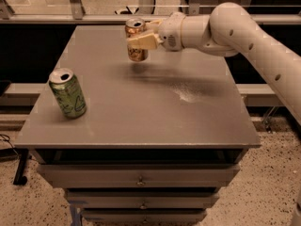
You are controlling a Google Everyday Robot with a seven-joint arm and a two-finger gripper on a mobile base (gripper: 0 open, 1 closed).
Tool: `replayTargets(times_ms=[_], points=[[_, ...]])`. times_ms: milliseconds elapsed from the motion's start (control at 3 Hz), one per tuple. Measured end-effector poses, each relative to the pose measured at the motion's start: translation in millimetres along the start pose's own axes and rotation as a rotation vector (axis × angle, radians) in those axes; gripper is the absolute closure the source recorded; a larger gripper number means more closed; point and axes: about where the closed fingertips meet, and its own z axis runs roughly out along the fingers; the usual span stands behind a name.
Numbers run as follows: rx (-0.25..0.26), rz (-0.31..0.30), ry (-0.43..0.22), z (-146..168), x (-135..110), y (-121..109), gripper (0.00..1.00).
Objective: Move orange can near coke can
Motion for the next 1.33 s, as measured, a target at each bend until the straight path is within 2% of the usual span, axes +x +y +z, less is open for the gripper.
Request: replayTargets(times_ms=[333,667,1000,1333], points=[[0.037,-0.033,0.083,-73.3,11.7,-25.0,1.00],[0.038,-0.033,0.082,-72.8,11.5,-25.0,1.00],[0.083,-0.047,0.100,-92.7,10.7,-40.6,1.00],[0.187,-0.046,0.117,-138.5,12.7,-70.5,1.00]])
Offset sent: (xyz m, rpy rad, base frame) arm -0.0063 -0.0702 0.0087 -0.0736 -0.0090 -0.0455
